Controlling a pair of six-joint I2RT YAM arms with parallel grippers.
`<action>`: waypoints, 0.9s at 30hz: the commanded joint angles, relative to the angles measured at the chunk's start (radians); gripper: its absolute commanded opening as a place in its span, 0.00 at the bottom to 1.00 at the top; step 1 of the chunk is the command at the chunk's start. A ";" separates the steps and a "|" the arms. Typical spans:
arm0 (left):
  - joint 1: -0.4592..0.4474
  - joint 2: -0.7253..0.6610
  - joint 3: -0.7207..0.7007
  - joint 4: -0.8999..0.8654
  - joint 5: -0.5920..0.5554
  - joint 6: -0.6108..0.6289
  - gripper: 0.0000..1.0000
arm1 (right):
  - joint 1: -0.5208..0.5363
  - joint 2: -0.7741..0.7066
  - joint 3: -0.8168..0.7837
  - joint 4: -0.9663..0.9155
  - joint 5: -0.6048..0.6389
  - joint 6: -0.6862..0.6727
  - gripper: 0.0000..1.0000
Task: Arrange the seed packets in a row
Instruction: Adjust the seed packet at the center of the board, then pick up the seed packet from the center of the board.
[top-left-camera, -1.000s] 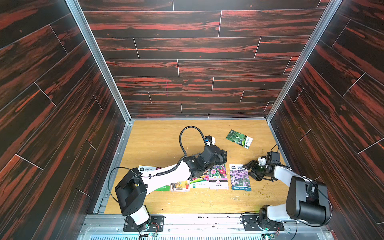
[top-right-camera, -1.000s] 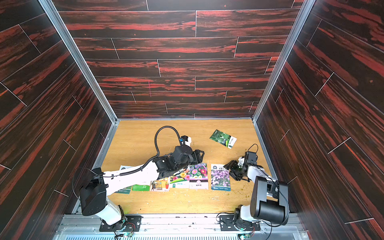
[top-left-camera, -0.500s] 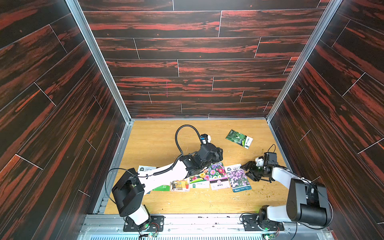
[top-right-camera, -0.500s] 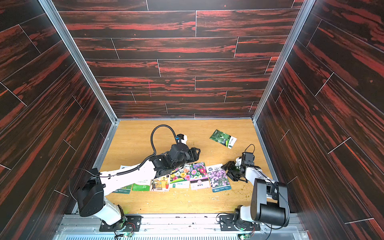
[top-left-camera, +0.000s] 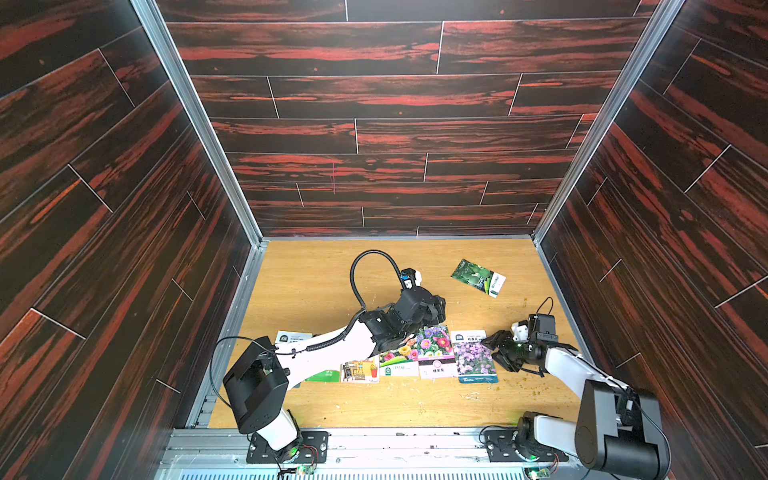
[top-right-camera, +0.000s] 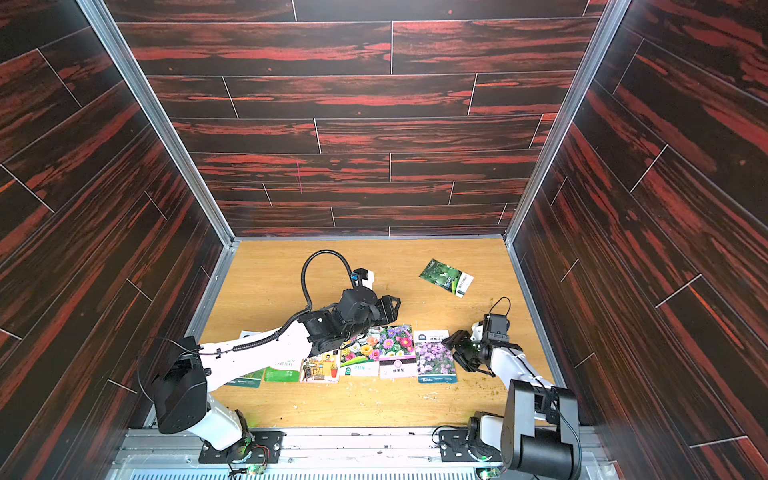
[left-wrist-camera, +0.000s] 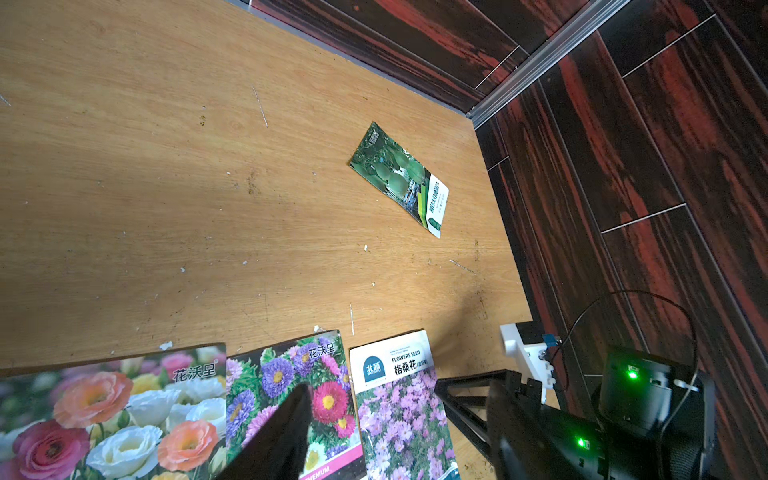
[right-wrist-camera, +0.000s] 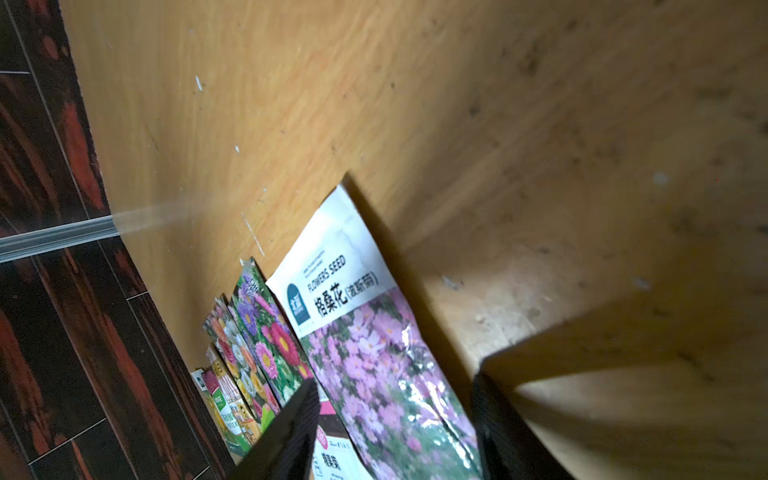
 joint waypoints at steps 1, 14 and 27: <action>0.007 -0.019 -0.001 0.007 -0.008 0.020 0.68 | 0.007 -0.005 0.009 -0.078 0.032 0.004 0.61; 0.218 0.508 0.601 -0.250 0.415 0.403 1.00 | -0.030 0.333 0.393 0.102 0.208 0.149 0.66; 0.343 1.059 1.304 -0.350 0.647 0.539 1.00 | -0.165 0.868 1.001 0.026 0.057 -0.024 0.69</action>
